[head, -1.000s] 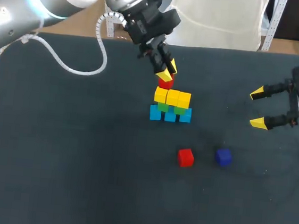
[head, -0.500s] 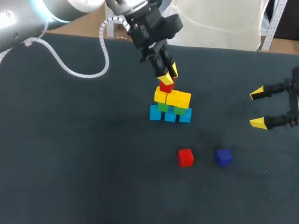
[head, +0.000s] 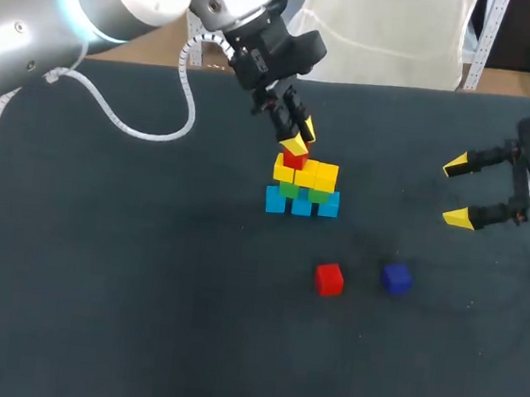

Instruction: Place the blue cubes, place green cubes on the blue cubes, place the yellow cubes on the green cubes, then place the red cubes on the yellow cubes, and place purple cube on the red cubes.

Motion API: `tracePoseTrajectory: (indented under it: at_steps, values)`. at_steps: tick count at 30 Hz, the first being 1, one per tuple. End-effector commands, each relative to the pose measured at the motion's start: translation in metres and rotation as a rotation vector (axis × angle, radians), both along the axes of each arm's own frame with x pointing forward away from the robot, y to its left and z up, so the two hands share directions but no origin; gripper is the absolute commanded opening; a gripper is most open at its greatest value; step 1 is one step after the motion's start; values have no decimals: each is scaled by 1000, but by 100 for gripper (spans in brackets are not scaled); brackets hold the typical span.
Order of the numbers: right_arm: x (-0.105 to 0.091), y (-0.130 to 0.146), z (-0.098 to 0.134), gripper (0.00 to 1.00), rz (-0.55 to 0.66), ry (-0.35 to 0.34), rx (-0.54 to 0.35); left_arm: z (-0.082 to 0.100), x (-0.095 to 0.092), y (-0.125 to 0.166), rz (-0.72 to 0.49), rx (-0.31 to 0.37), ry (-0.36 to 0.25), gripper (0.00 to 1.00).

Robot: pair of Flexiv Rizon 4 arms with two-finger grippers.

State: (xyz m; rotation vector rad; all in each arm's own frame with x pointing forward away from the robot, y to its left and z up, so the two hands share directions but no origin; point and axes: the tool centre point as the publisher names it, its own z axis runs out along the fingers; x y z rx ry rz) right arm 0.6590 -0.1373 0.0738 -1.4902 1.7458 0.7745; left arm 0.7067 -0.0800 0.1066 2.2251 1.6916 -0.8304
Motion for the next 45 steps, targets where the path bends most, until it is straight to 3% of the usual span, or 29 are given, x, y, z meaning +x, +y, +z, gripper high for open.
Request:
tracePoseTrajectory:
  at_steps: [1,18,24,28,38,40,41,45]
  values:
    - [1,0,-1,100,2,0,2,0,2,-2,-1,7,2,0]
    - [1,0,-1,100,2,0,2,0,1,-3,-3,18,8,0]
    - [1,0,-1,100,2,0,2,-1,2,-4,-8,23,8,15]
    - [1,0,-1,100,2,0,2,0,3,-5,-15,28,7,31]
    - [1,0,-1,100,2,0,2,-1,3,-6,-13,31,14,49]
    - [1,0,-1,100,2,0,2,-1,3,-6,-13,34,13,73]
    - [1,0,-1,100,2,0,2,0,3,-5,-13,31,13,79]
    - [1,0,-1,100,2,0,2,0,4,-5,-15,44,3,78]
